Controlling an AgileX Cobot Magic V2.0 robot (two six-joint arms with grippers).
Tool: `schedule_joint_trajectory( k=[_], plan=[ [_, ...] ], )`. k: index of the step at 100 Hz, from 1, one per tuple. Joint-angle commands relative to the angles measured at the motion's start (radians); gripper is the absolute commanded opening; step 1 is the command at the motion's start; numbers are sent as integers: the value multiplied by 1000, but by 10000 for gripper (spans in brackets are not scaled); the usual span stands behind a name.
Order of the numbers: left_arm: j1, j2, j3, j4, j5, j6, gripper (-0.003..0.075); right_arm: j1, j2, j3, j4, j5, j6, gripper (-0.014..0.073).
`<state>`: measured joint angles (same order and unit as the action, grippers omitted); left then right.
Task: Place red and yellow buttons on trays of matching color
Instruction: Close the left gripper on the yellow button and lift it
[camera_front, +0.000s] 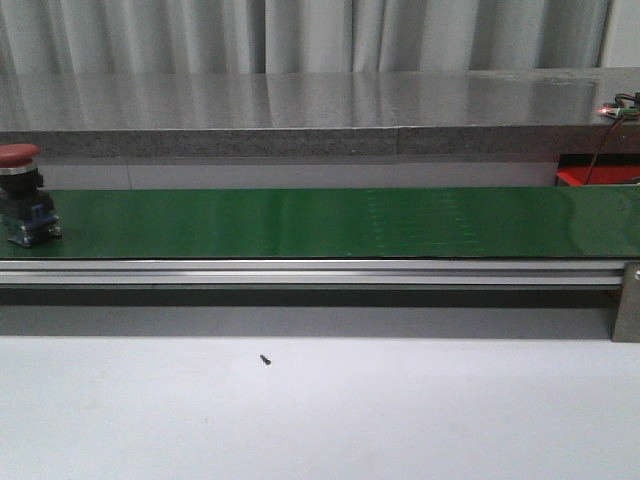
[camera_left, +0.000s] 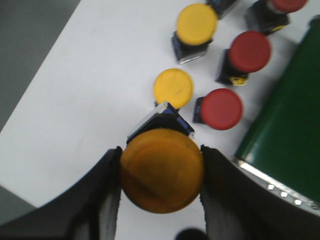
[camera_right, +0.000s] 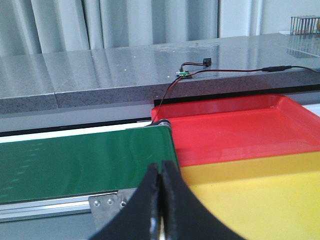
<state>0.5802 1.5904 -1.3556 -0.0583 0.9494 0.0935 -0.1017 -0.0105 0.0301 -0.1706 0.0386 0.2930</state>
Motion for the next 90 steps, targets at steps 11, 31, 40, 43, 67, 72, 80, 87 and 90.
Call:
schedule_joint_trajectory(
  k=[11,31,40,43,67,72,80,87,90],
  plan=[
    [-137,-49,-92,-30,17,5,130,-3,-18,-19,-8,-81,-2,-122],
    [-245,-5,-94,-46,8,3,130,-3,-18,-19,-8,-81,-2,-122],
    [-267,29,-94,-54,8,1,130,-3,-18,-19,-8,-81,-2,-122],
    [-271,41,-94,-56,8,1,130,-3,-18,-19,-8,-81,-2,-122],
    [-288,105,-94,-76,3,4,204,-3,-18,-19,-8,-81,-2,-122],
    [-288,107,-94,-76,3,4,280,-3,-18,-19,-8,-81,-2,-122],
    [-288,107,-94,-76,3,4,419,-3,-18,-19,-8,-81,-2,-122],
    [-288,107,-94,-76,3,4,521,-3,-18,-19,-8,-81,-2,-122],
    [-288,107,-94,-76,3,4,542,-3,-18,-19,-8,-81,-2,-122]
  ],
)
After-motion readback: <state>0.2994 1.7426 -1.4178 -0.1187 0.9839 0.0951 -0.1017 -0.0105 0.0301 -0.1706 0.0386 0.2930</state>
